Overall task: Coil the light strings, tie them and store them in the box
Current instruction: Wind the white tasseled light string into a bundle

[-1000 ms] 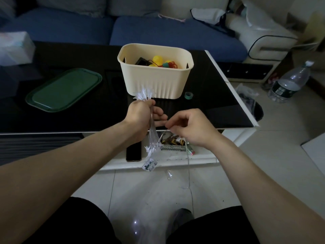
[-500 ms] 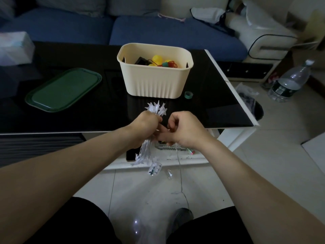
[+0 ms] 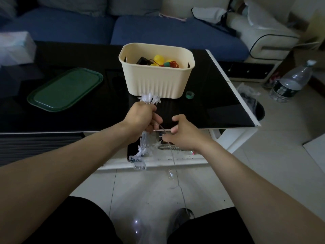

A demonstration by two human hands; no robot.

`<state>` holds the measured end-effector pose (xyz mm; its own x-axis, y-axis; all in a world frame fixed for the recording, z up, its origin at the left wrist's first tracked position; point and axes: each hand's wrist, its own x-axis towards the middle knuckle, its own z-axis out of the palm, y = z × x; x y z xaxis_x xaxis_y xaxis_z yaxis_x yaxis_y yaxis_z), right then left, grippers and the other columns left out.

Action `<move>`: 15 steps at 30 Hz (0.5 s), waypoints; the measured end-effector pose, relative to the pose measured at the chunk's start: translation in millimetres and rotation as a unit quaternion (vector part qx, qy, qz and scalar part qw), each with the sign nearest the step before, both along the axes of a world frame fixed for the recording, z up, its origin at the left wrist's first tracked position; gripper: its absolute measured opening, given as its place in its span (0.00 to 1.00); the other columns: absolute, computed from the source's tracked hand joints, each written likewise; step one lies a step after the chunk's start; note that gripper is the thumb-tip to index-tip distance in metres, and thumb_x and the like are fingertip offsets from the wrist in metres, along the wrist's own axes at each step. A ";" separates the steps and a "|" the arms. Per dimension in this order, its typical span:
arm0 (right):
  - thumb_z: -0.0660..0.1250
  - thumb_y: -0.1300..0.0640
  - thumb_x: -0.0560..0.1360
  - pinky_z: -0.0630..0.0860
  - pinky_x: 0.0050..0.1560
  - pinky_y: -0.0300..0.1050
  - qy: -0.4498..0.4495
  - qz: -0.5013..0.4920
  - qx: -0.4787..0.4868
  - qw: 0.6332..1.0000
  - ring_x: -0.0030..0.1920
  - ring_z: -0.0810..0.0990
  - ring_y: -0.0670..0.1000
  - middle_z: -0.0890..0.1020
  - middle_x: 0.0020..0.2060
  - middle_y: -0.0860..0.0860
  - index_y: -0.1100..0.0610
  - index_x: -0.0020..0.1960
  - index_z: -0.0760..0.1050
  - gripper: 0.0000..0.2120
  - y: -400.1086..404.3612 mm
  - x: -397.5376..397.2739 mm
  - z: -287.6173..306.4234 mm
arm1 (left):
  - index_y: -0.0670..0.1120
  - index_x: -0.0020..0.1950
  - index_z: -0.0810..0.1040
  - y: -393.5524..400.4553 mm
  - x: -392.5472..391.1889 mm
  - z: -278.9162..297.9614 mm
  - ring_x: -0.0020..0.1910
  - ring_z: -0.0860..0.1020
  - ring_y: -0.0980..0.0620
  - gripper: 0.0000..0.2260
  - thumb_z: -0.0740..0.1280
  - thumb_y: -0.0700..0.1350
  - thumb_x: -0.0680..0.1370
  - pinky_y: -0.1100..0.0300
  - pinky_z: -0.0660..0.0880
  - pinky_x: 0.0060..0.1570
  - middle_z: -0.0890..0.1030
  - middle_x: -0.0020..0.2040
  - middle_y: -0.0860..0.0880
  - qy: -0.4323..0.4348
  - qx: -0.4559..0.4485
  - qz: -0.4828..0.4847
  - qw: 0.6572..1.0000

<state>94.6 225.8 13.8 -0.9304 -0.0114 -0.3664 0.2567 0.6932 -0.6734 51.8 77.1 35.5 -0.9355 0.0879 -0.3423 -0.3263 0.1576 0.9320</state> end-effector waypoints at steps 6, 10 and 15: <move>0.67 0.39 0.78 0.79 0.52 0.50 -0.185 0.001 -0.132 0.974 0.47 0.87 0.53 0.88 0.44 0.53 0.58 0.62 0.75 0.24 15.2 0.1 0.5 | 0.43 0.45 0.70 -5.5 -0.7 4.4 0.24 0.73 0.49 0.09 0.54 0.39 0.83 0.63 0.66 0.23 0.77 0.28 0.46 0.040 0.063 0.047 0.996; 0.68 0.49 0.80 0.81 0.40 0.43 -0.126 -0.001 -0.213 0.969 0.37 0.82 0.52 0.82 0.31 0.51 0.60 0.47 0.82 0.14 24.6 1.8 2.8 | 0.42 0.44 0.70 -4.8 2.4 8.1 0.25 0.73 0.49 0.10 0.54 0.39 0.83 0.62 0.67 0.24 0.77 0.30 0.45 0.049 0.083 0.038 0.995; 0.69 0.55 0.79 0.81 0.39 0.43 -0.006 -0.114 -0.356 0.928 0.34 0.80 0.50 0.80 0.30 0.51 0.62 0.50 0.83 0.09 39.0 -2.0 9.6 | 0.39 0.47 0.69 -1.4 3.2 6.4 0.29 0.78 0.43 0.08 0.53 0.38 0.84 0.56 0.75 0.27 0.78 0.33 0.40 0.043 0.111 0.016 0.993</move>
